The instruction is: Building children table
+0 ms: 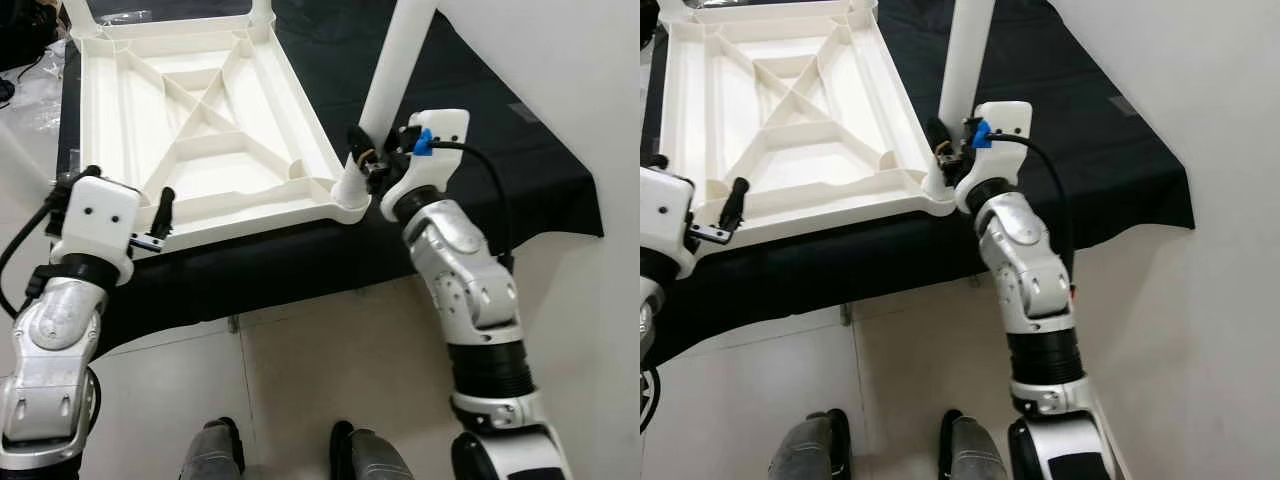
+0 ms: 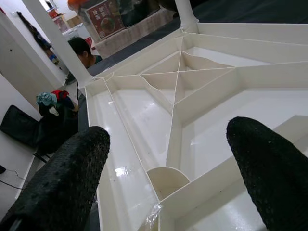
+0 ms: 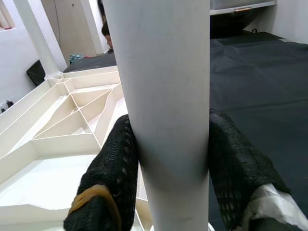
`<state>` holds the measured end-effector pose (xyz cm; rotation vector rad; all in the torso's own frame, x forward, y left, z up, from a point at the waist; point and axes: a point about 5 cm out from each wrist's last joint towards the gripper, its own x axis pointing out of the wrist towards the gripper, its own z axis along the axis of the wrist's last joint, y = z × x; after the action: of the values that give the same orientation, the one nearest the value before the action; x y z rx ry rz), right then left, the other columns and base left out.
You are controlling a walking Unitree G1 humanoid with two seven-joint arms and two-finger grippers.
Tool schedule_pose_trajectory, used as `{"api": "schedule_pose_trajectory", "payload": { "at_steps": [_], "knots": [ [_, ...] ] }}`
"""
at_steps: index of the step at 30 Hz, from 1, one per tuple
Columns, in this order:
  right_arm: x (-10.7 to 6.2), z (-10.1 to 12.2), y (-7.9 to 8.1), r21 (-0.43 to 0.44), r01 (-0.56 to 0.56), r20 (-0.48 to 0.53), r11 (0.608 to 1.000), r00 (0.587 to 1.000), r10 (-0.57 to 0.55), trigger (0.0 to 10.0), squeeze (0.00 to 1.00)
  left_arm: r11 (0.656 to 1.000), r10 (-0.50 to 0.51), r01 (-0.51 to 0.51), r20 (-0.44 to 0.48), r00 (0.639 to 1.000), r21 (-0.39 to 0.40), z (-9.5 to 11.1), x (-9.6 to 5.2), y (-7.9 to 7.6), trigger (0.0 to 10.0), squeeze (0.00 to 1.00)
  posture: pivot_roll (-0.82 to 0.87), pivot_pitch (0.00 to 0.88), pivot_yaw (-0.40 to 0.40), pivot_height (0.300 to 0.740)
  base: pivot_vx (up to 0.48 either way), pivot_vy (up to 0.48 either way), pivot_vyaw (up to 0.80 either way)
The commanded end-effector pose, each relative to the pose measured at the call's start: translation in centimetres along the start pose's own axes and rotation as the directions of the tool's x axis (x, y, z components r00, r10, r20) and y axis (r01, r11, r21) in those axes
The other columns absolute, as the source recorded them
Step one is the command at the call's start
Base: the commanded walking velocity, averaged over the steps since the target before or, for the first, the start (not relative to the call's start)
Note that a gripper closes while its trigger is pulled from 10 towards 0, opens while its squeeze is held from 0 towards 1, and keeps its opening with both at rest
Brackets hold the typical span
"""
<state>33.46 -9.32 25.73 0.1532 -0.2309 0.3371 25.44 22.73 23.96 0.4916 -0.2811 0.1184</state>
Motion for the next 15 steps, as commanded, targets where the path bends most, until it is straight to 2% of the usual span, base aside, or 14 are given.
{"api": "schedule_pose_trajectory", "payload": {
  "at_steps": [1,6,7,8,9,10,15],
  "knots": [
    [-0.4,-0.4,0.2,0.028,-0.001,-0.011,1.0,1.0,0.001,10.0,0.0,0.999,0.04,-0.039,-0.022,0.999,0.025,-0.6,-0.1,1.1,10.0,0.0,0.04,0.179,-0.093,0.74,0.0,0.0,0.0],
    [0.0,-0.7,1.6,0.059,-0.04,-0.016,0.997,0.999,0.041,10.0,0.0,0.998,0.049,-0.048,-0.018,0.999,0.047,-1.1,0.2,1.9,10.0,0.0,0.04,0.172,-0.095,0.74,0.0,0.0,0.0],
    [0.1,-0.7,1.8,0.065,-0.045,-0.013,0.997,0.999,0.046,10.0,0.12,0.998,0.049,-0.049,-0.016,0.999,0.05,-1.1,0.2,2.0,10.0,0.0,0.04,0.171,-0.096,0.74,0.0,0.0,0.0],
    [0.1,-0.7,1.8,0.065,-0.045,-0.013,0.997,0.999,0.046,10.0,0.12,0.998,0.049,-0.049,-0.016,0.999,0.05,-1.1,0.2,2.0,10.0,0.0,0.04,0.171,-0.096,0.74,0.0,0.0,0.0],
    [0.2,-0.6,2.0,0.074,-0.046,-0.01,0.996,0.999,0.047,10.0,0.93,0.998,0.049,-0.048,-0.014,0.999,0.052,-1.1,0.3,2.1,10.0,0.0,0.04,0.171,-0.096,0.74,0.0,0.0,0.0],
    [0.4,-0.4,2.3,0.079,-0.051,-0.004,0.996,0.999,0.051,10.0,1.0,0.997,0.047,-0.046,-0.013,0.999,0.054,-1.2,0.4,2.1,10.0,0.0,0.04,0.177,-0.098,0.74,0.0,0.0,0.0],
    [0.7,-0.1,3.1,0.084,-0.063,0.01,0.994,0.998,0.063,10.0,1.0,0.998,0.04,-0.04,-0.008,0.999,0.05,-1.2,0.6,1.9,10.0,0.0,0.04,0.176,-0.095,0.74,0.0,0.0,0.0]
  ]
}}
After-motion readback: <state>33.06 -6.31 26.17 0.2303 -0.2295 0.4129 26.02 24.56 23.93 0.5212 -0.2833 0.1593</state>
